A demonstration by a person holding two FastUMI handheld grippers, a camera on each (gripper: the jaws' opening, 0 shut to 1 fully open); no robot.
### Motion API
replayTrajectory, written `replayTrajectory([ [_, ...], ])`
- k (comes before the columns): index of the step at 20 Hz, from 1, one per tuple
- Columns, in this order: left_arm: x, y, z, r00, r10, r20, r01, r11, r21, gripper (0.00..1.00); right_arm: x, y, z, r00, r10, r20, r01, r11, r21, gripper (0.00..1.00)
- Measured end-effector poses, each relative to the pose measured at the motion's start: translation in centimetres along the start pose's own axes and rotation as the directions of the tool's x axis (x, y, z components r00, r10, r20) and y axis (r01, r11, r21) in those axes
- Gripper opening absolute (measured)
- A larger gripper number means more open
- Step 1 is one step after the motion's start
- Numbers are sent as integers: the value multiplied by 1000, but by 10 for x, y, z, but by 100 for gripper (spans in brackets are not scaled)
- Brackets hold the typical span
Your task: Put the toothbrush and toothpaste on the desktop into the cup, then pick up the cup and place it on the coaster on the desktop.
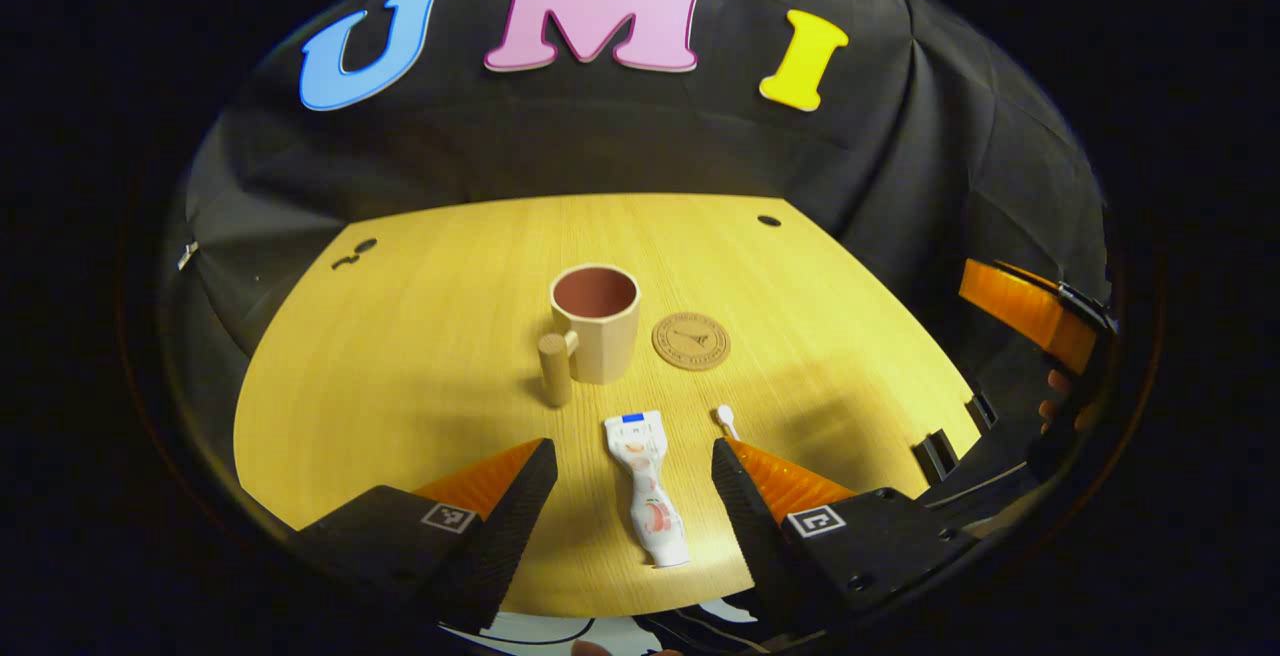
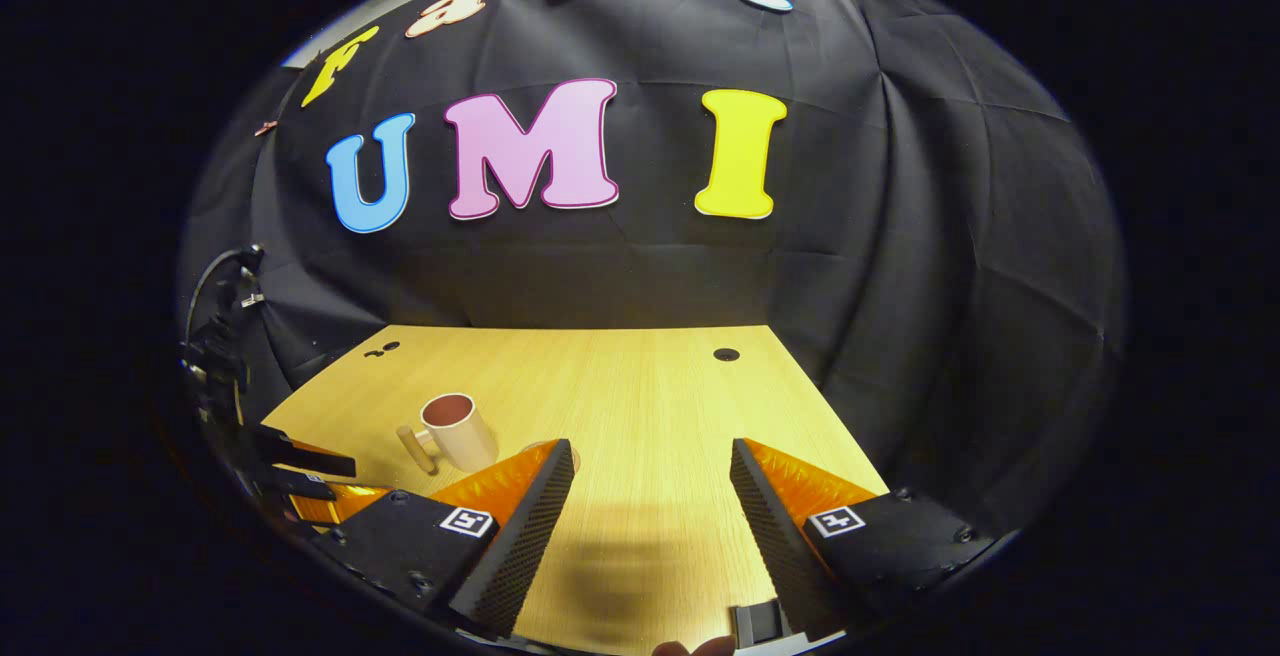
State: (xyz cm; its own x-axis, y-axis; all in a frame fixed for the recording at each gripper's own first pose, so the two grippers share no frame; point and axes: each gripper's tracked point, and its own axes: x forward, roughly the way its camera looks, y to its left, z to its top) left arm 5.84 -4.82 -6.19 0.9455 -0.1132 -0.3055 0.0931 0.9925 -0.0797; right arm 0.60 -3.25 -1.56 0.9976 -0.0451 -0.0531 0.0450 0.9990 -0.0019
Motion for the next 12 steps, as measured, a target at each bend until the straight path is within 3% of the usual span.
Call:
replayTrajectory([
  [6,54,-3,-43,976,26,-216,-23,1000,17,96,-2,-9,-6,1000,-20,-18,20,1000,2,97],
  [12,85,-7,-62,949,53,-312,-53,999,9,87,-5,-17,-11,999,-39,-37,39,999,9,97],
])
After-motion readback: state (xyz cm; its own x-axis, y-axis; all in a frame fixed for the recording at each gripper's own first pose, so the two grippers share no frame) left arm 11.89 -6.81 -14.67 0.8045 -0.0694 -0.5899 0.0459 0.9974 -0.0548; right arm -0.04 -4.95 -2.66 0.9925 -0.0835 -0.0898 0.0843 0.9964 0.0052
